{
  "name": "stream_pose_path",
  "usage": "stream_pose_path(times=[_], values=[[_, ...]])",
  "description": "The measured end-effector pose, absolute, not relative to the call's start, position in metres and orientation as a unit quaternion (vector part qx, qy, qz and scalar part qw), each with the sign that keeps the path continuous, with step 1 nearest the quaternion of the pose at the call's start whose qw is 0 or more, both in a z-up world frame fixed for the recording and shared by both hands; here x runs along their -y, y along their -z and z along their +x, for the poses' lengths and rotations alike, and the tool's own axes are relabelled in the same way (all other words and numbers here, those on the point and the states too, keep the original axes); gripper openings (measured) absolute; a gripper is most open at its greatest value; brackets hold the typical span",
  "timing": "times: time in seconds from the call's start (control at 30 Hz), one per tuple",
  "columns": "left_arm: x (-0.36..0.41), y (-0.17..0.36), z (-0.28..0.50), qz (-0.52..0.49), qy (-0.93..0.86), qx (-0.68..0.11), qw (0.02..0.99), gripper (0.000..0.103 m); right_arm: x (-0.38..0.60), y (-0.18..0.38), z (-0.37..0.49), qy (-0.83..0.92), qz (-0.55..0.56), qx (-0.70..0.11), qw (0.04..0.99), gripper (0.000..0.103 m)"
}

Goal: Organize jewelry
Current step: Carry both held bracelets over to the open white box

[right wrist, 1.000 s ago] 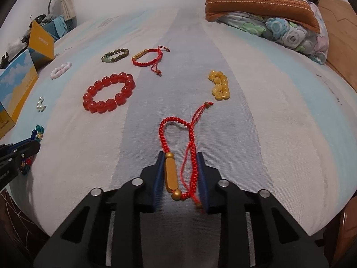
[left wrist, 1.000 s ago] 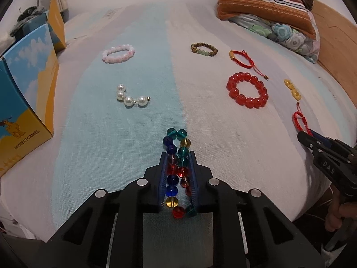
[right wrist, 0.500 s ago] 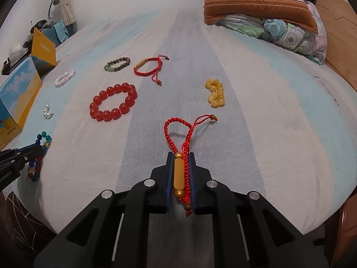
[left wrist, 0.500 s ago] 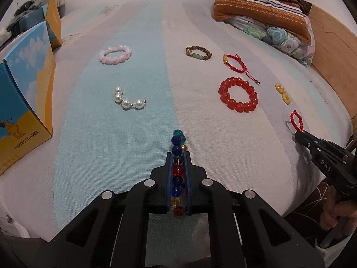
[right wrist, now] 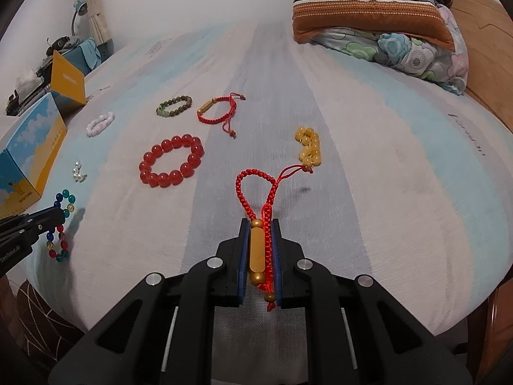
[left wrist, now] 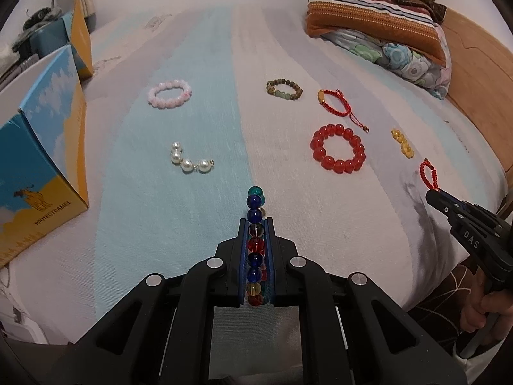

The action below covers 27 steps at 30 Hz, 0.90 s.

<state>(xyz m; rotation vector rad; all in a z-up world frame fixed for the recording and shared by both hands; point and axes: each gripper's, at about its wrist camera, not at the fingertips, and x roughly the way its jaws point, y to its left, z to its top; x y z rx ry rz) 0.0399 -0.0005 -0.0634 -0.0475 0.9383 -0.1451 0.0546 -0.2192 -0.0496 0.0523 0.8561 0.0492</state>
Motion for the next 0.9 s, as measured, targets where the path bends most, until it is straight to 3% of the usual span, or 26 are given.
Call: stream_pose_path(times=[0.9], values=[[-0.009,-0.003,0.048,-0.012,0.067,-0.4,0.914,0.009,0.184,-0.03,0.065,-0.05,0.011,-0.356,0.933,0.012]])
